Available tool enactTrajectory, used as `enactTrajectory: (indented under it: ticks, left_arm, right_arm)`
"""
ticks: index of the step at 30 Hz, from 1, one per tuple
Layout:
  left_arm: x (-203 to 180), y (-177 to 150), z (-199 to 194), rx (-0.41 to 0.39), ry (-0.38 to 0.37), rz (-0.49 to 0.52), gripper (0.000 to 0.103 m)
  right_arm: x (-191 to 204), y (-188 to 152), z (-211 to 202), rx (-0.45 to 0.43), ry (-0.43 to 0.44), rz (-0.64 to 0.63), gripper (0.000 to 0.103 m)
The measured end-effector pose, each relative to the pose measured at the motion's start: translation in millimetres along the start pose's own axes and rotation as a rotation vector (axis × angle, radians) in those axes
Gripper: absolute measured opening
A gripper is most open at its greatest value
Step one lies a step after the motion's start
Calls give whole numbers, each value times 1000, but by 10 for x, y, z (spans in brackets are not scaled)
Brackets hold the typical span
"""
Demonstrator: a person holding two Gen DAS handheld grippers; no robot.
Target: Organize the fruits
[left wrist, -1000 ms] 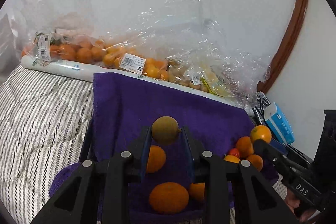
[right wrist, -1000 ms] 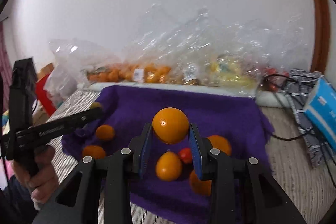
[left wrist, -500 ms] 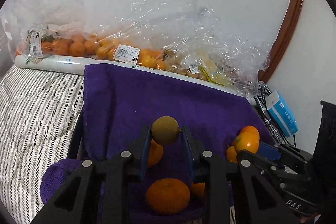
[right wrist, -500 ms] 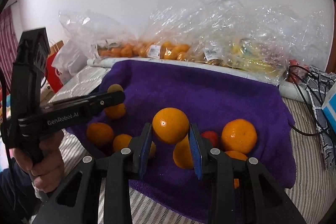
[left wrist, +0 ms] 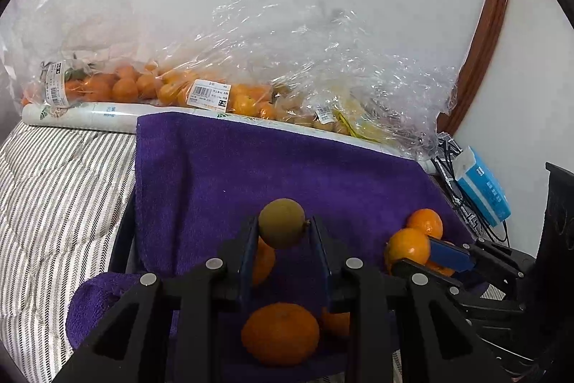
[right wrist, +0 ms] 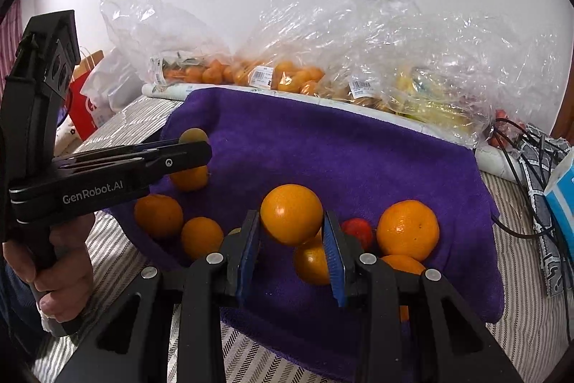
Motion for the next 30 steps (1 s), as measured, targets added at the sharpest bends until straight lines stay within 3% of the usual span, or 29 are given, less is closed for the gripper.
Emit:
enactTrajectory:
  ticks: [9, 12, 14, 17, 20, 22, 24, 28, 30]
  left_arm:
    - [12, -2, -15, -16, 5, -9, 40]
    - [19, 12, -84, -52, 30, -13, 54]
    - [24, 40, -147, -63, 48, -11, 54]
    - [10, 98, -272, -71, 88, -16, 58]
    - [-42, 135, -493, -94, 157, -13, 61]
    - [-85, 125, -637, -97, 167, -2, 69]
    - [-131, 97, -761, -91, 185, 9, 72]
    - [-192, -46, -1012, -74, 207, 31, 78]
    - [-204, -132, -1132, -77, 211, 36, 79]
  right_arm:
    - [-31, 9, -47, -34, 7, 24, 36]
    - [-6, 29, -162, -81, -1, 25, 44]
    - [15, 45, -259, -115, -13, 25, 55]
    - [20, 82, -430, -173, -17, 44, 61]
    - [19, 167, -627, -206, -74, 106, 62]
    - [51, 200, -753, -212, -106, 129, 63]
    - [128, 223, -883, -209, -121, 127, 67]
    - [451, 158, -1231, -236, -196, 96, 84]
    - [621, 57, -1408, -250, -231, 91, 87]
Point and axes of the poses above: each gripper's, at about its wrist camera, not at the fingertips, and z roughly the way its jaws point, x to its left, y to its top, the point moved 1 cm from there along z, roughly the way its jaws point, and after that the axes turned 13 degrees about y, right-handed, at the moved point
